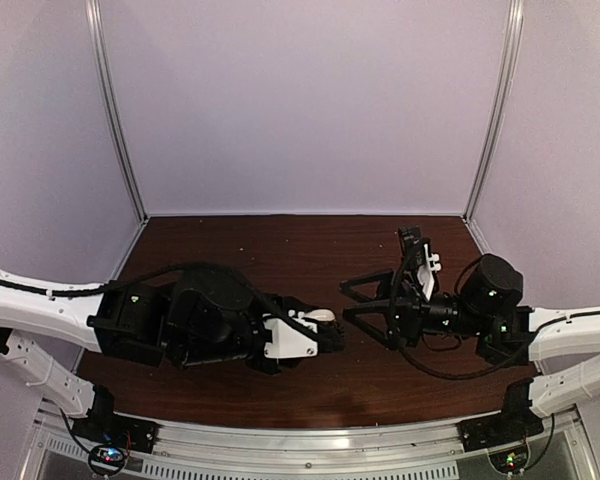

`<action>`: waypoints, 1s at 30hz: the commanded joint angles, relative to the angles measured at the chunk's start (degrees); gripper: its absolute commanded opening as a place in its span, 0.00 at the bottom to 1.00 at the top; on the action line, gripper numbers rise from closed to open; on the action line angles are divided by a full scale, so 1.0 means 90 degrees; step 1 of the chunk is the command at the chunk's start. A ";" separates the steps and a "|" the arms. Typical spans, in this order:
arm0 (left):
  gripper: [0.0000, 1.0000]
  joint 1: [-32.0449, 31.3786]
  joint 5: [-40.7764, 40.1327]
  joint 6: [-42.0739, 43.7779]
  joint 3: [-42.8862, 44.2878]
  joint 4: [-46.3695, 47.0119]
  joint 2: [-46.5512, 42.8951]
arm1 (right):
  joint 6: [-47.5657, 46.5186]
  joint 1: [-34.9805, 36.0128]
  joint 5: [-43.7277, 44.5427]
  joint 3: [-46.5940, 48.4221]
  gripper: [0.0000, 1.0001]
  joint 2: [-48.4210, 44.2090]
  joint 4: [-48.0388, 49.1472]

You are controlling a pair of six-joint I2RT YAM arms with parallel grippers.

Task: Insert the wireless bluetooth earbuds into the charging case
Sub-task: Place the charging case with the earbuds at the center of the board.

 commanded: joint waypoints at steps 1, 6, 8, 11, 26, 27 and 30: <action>0.24 0.0260 0.0397 -0.0315 -0.0064 0.0250 -0.0248 | -0.0380 -0.0185 0.0281 -0.0121 0.82 -0.0403 -0.0456; 0.25 0.0764 0.0885 -0.0841 -0.0045 0.0336 -0.0247 | -0.0834 -0.0345 0.0951 -0.0181 0.95 -0.1078 -0.1249; 0.25 0.1106 0.1163 -0.1190 -0.0063 0.0409 -0.0218 | -0.0942 -0.0395 0.1407 -0.0246 1.00 -0.1379 -0.1502; 0.25 0.1781 0.1583 -0.1919 0.0040 0.0427 -0.0052 | -0.1070 -0.0490 0.2001 -0.0371 1.00 -0.1809 -0.1780; 0.27 0.4623 0.2653 -0.4809 0.0356 0.0962 0.2162 | -0.1136 -0.0673 0.3549 -0.0582 1.00 -0.2661 -0.2968; 0.27 0.4696 0.2659 -0.4881 0.0407 0.0938 0.2327 | -0.1112 -0.0680 0.3550 -0.0590 1.00 -0.2611 -0.2971; 0.27 0.4953 0.2762 -0.5141 0.0468 0.0954 0.2817 | -0.1046 -0.0702 0.3543 -0.0608 1.00 -0.2449 -0.2992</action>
